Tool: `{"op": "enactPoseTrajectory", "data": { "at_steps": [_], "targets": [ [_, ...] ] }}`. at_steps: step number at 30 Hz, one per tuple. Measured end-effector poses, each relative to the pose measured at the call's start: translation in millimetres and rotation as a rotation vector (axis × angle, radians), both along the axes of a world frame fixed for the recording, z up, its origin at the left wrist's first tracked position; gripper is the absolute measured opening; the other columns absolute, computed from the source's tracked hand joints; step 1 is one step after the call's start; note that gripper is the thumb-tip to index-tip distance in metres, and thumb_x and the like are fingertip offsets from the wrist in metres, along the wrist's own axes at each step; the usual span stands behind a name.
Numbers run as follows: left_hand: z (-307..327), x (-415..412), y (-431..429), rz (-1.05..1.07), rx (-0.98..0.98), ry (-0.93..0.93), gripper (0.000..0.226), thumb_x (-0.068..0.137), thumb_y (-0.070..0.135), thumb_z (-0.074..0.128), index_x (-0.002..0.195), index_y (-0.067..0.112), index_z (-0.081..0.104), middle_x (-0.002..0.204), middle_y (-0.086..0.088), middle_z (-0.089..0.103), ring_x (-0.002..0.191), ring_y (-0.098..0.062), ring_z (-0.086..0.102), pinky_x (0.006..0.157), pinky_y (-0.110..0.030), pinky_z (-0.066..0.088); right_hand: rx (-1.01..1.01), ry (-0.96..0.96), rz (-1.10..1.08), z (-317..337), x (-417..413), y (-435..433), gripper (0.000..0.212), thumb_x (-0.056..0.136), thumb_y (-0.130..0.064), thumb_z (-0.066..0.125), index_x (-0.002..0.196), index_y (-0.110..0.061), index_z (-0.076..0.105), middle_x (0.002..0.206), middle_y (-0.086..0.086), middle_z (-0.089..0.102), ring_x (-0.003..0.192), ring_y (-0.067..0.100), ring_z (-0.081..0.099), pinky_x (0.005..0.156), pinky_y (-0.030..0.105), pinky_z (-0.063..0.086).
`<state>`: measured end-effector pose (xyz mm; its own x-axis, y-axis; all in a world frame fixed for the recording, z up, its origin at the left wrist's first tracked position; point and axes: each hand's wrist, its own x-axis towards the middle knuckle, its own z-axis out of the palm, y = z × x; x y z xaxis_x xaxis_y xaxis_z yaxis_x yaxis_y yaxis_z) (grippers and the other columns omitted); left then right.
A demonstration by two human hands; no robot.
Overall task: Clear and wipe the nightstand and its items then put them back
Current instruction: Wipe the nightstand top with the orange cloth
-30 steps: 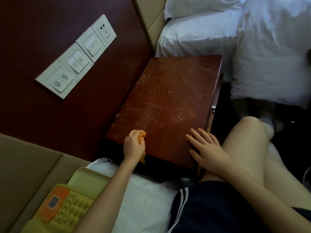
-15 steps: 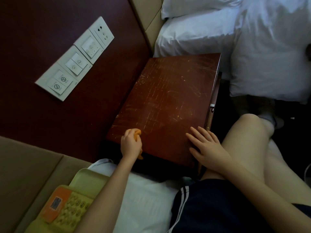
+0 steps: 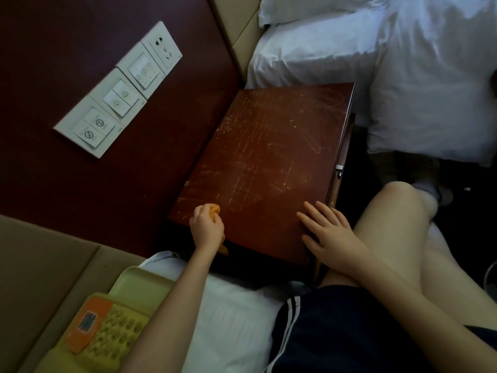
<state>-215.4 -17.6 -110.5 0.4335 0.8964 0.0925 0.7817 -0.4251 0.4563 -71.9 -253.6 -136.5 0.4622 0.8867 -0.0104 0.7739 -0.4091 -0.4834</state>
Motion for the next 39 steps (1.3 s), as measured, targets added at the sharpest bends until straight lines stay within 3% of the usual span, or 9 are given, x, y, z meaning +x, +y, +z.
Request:
{"op": "enactPoseTrajectory", "data": {
  "at_steps": [7, 16, 21, 25, 34, 39],
  "targets": [
    [-9.9, -18.3, -30.9, -0.383, 0.002, 0.062, 0.026, 0.089, 0.010, 0.052, 0.113, 0.017, 0.061, 0.122, 0.002, 0.051, 0.110, -0.017, 0.043, 0.089, -0.022, 0.033, -0.007, 0.004, -0.005, -1.3, 0.7, 1.1, 0.055, 0.097, -0.042, 0.035, 0.148, -0.032, 0.016, 0.157, -0.007, 0.002, 0.143, 0.014, -0.008, 0.108, 0.028, -0.013],
    [-1.6, 1.9, -10.7, -0.071, 0.018, 0.037, 0.023, 0.091, 0.010, 0.049, 0.108, 0.017, 0.062, 0.122, -0.001, 0.053, 0.105, -0.022, 0.045, 0.081, -0.023, 0.032, -0.002, 0.003, -0.011, 1.2, -0.7, 0.8, 0.054, 0.097, -0.040, 0.036, 0.147, -0.031, 0.019, 0.157, -0.006, 0.005, 0.143, 0.015, -0.005, 0.112, 0.032, -0.008],
    [-4.8, 10.0, -29.0, -0.295, -0.018, 0.070, 0.024, 0.092, 0.014, 0.049, 0.112, 0.022, 0.060, 0.124, 0.006, 0.049, 0.106, -0.013, 0.041, 0.083, -0.022, 0.032, -0.009, 0.011, -0.014, 2.5, -0.2, -1.2, 0.054, 0.097, -0.040, 0.036, 0.147, -0.031, 0.018, 0.157, -0.006, 0.004, 0.143, 0.016, -0.006, 0.113, 0.033, -0.007],
    [-5.6, -14.5, -28.9, -0.487, -0.037, 0.135, 0.028, 0.091, 0.014, 0.051, 0.117, 0.020, 0.058, 0.124, 0.004, 0.049, 0.110, -0.015, 0.042, 0.089, -0.022, 0.031, -0.010, 0.017, -0.012, 2.5, -0.3, -0.6, 0.054, 0.097, -0.040, 0.036, 0.148, -0.031, 0.017, 0.157, -0.006, 0.003, 0.143, 0.015, -0.006, 0.113, 0.034, -0.007],
    [-1.2, 5.2, -12.1, -0.133, 0.017, 0.084, 0.022, 0.092, 0.012, 0.049, 0.110, 0.019, 0.061, 0.123, -0.002, 0.051, 0.107, -0.022, 0.046, 0.082, -0.024, 0.035, -0.003, 0.021, -0.013, 2.5, 0.0, -0.9, 0.054, 0.097, -0.040, 0.035, 0.147, -0.031, 0.018, 0.157, -0.006, 0.003, 0.143, 0.015, -0.007, 0.113, 0.034, -0.005],
    [-7.3, 15.8, -41.3, -0.349, 0.023, 0.110, 0.026, 0.092, 0.014, 0.049, 0.114, 0.024, 0.058, 0.123, 0.006, 0.049, 0.106, -0.015, 0.042, 0.082, -0.023, 0.033, -0.008, 0.031, -0.011, 2.1, 0.2, -1.3, 0.054, 0.097, -0.041, 0.035, 0.148, -0.031, 0.017, 0.157, -0.006, 0.003, 0.143, 0.015, -0.007, 0.112, 0.033, -0.007]
  ]
}}
